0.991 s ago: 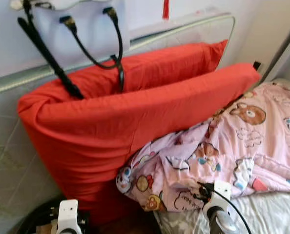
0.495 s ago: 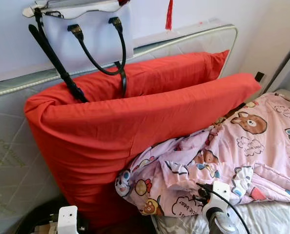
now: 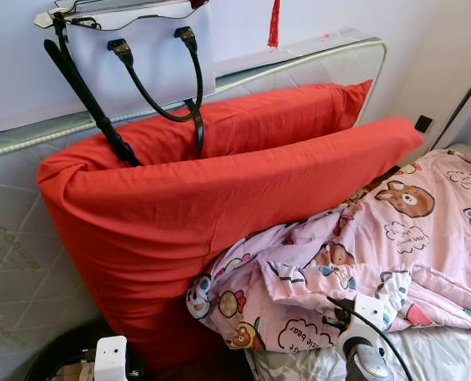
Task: Clean up the room
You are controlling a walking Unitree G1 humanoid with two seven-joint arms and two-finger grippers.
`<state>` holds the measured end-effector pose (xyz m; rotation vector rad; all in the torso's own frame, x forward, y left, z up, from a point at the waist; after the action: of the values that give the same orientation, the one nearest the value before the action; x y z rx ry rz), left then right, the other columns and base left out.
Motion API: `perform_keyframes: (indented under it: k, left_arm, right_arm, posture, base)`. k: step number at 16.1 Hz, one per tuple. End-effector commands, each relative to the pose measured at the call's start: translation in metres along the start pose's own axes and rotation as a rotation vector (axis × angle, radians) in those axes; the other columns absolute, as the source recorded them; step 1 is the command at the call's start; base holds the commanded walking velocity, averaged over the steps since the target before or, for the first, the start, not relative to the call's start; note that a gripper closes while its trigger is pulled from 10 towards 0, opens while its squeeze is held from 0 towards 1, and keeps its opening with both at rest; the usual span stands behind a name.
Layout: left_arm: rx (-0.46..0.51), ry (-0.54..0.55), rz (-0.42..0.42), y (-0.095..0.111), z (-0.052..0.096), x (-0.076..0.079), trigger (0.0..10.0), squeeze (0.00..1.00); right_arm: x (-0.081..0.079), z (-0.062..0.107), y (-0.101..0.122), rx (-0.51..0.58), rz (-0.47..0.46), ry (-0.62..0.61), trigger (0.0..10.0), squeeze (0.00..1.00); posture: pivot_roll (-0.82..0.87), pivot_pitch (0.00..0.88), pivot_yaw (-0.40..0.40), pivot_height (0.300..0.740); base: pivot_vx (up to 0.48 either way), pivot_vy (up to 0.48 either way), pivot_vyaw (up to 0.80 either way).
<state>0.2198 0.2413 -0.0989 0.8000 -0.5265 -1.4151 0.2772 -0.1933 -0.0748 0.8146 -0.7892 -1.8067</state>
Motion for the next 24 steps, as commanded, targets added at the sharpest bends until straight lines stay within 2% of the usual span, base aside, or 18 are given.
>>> perform_keyframes:
  k: [1, 12, 15, 19, 24]
  left_arm:
    - [-0.009, -0.001, -0.007, -0.004, 0.001, -0.001, 10.0, 0.00]
    - [-0.009, -0.006, -0.010, -0.005, 0.002, 0.000, 10.0, 0.00]
    - [-0.009, -0.010, -0.014, -0.005, 0.002, 0.000, 10.0, 0.00]
    - [-0.007, -0.010, -0.017, -0.005, 0.002, 0.000, 10.0, 0.00]
    - [-0.005, -0.009, -0.016, -0.004, 0.002, -0.001, 10.0, 0.00]
  right_arm:
    - [0.000, -0.002, 0.010, 0.036, -0.006, -0.004, 10.0, 0.00]
    - [-0.004, -0.002, 0.012, 0.058, -0.003, -0.002, 10.0, 0.00]
    - [0.000, -0.002, 0.015, 0.072, -0.001, -0.024, 10.0, 0.00]
    - [0.011, -0.003, 0.033, 0.143, 0.000, -0.084, 10.0, 0.00]
    - [0.013, -0.003, 0.050, 0.226, 0.005, -0.096, 10.0, 0.00]
  posture:
    - [0.07, 0.000, -0.046, 0.740]
    - [0.07, 0.000, -0.044, 0.740]
    - [0.07, 0.000, -0.042, 0.740]
    - [0.07, 0.000, -0.040, 0.740]
    - [0.07, 0.000, -0.041, 0.740]
  base:
    - [-0.259, 0.000, 0.00]
    - [-0.287, 0.000, 0.00]
    - [-0.310, 0.000, 0.00]
    - [-0.308, 0.000, 0.00]
    - [-0.309, 0.000, 0.00]
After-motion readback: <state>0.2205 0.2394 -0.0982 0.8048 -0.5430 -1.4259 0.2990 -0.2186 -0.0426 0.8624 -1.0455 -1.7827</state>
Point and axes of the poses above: a point about 5 cm out from each wrist's last joint towards the gripper, its own z axis pointing back from the gripper into the wrist, its own y axis along the axis of the wrist's last joint, x = y × z, the point moved 5 cm from there along -z, pointing out of the wrist towards the gripper, and after that the axes turned 5 degrees about -z, right-handed, at the moved point
